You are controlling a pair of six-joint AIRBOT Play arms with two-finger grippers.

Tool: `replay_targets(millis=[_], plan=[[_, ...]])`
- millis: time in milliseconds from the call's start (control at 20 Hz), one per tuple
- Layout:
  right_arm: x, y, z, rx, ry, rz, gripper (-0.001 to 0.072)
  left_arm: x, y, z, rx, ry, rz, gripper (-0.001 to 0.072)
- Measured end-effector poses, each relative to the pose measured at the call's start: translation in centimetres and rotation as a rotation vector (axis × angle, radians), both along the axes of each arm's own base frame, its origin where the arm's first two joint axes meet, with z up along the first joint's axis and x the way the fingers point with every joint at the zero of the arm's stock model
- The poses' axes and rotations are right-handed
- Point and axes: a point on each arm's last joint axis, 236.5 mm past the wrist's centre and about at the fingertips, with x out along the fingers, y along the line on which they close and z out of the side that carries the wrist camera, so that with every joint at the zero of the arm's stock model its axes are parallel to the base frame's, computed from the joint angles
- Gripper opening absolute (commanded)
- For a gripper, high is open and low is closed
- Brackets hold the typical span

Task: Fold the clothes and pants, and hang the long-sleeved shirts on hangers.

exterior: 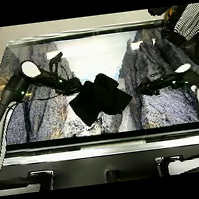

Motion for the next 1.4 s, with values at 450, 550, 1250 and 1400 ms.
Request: replay_targets(millis=[450, 550, 1250, 1400], plan=[[-0.1, 4.2, -5.2, -0.032, 0.056, 0.052, 0.0347, 1.6, 3.8, -0.2, 0.014, -0.009, 0.034, 0.0474], [-0.2, 4.4, -5.7, -0.056, 0.063, 0.056, 0.0341, 1.9, 5.1, 0.0, 0.018, -0.009, 0.046, 0.0474], [0.9, -2.2, -0.2, -0.068, -0.018, -0.067, 0.0394, 3.4, 11.0, 2.4, 0.024, -0.075, 0.129, 0.0474], [0.6, -1.9, -1.9, -0.051, 0.023, -0.059, 0.0427, 3.4, 11.2, 2.5, 0.024, -0.077, 0.132, 0.0475]])
